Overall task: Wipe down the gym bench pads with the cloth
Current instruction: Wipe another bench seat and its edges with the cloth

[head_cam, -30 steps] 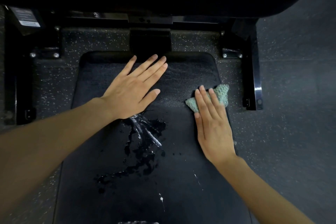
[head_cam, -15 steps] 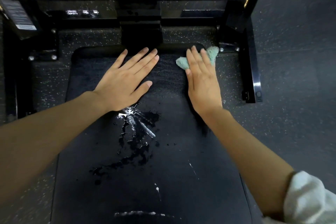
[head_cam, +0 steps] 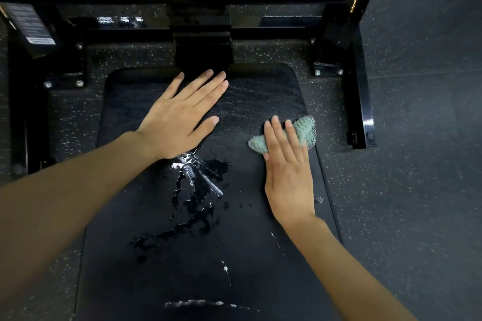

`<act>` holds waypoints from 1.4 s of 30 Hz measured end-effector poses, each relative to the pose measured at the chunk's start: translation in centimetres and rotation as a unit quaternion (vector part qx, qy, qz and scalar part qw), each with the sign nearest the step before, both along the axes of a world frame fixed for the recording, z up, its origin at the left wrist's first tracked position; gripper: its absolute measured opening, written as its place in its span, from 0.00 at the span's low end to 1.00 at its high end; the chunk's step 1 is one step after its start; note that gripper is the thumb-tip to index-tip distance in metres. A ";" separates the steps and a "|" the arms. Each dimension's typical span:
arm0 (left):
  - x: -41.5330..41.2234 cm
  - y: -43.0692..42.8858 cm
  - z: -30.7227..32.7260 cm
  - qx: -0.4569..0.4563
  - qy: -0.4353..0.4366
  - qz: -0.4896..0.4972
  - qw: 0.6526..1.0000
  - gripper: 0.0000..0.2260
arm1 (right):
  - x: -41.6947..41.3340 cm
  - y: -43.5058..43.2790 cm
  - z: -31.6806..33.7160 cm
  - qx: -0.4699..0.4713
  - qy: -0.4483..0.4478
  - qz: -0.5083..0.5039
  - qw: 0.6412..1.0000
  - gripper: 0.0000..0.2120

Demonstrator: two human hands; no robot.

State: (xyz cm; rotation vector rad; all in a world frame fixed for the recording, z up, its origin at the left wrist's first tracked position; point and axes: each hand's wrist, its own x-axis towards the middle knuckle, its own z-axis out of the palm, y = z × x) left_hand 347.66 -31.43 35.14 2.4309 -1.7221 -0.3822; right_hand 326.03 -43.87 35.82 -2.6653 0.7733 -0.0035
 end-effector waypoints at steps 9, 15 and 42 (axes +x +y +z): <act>0.1 0.0 -0.3 -0.006 -0.006 -0.001 1.000 0.28 | 6.5 -3.9 -0.6 0.020 -0.012 -0.011 1.000 0.23; 0.3 0.1 -0.2 -0.006 -0.001 -0.018 1.000 0.28 | 4.1 -2.0 0.0 0.025 -0.023 -0.020 0.999 0.24; 7.7 1.6 0.2 0.012 0.034 -0.281 0.959 0.24 | 8.7 15.0 0.5 -0.031 0.008 -0.062 0.998 0.31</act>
